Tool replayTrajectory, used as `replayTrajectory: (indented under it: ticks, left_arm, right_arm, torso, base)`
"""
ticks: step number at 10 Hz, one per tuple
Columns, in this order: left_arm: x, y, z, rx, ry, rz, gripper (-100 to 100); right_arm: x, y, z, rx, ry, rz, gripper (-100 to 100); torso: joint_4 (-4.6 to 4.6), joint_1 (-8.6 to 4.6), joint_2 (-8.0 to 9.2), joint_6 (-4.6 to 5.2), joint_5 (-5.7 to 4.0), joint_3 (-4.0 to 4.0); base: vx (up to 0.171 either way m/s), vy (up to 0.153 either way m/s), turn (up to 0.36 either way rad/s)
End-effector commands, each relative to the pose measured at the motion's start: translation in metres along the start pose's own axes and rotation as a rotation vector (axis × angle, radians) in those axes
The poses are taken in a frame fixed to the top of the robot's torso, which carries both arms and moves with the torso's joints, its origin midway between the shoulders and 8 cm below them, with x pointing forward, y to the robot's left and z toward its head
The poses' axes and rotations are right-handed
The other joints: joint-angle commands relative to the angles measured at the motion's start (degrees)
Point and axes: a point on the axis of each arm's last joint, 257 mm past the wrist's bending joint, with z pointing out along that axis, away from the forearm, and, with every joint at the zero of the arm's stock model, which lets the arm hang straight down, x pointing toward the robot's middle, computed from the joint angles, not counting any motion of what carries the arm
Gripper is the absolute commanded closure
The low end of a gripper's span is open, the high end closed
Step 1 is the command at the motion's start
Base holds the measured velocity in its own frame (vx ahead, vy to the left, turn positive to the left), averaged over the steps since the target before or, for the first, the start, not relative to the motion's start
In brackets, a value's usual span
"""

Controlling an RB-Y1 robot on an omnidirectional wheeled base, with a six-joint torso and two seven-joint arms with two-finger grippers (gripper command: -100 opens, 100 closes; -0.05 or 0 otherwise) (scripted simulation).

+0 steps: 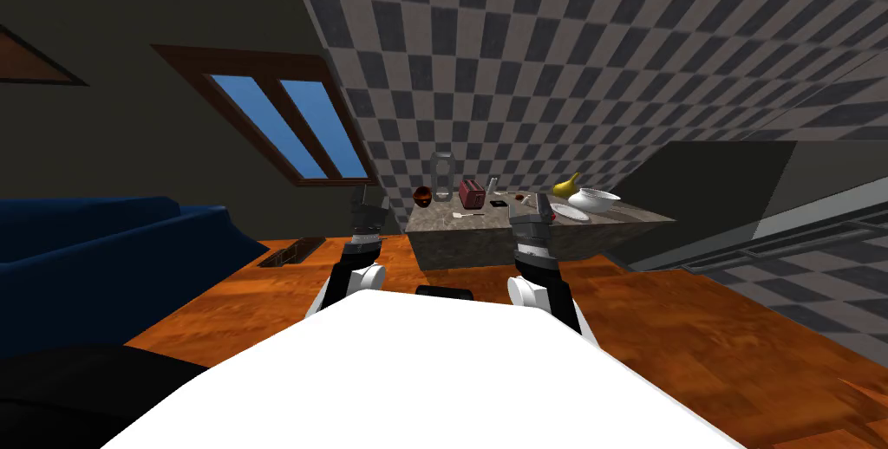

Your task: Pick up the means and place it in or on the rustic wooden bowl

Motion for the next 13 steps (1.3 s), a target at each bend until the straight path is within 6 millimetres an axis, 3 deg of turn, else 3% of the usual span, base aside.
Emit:
replayTrajectory:
  ticks: [1,8,13]
  left_arm:
    - [0.006,0.002,0.001,-0.006,0.035,-0.009,-100]
    - [0.031,0.027,0.001,-0.08,0.184,-0.044,-100]
    - [0.045,0.065,-0.009,-0.201,0.296,-0.042,-100]
  right_arm:
    - [0.0,0.0,0.0,0.0,0.0,0.0,0]
    - [0.0,0.0,0.0,0.0,0.0,0.0,0]
    - [0.0,0.0,0.0,0.0,0.0,0.0,0]
  torso:
    - [0.0,0.0,0.0,0.0,0.0,0.0]
    - [0.02,0.07,0.1,0.02,0.02,0.06]
    - [0.01,0.01,0.02,0.01,0.0,0.01]
  base:
    - [-0.011,0.014,-0.105]
    - [-0.027,0.023,-0.131]
    - [-0.01,-0.003,-0.145]
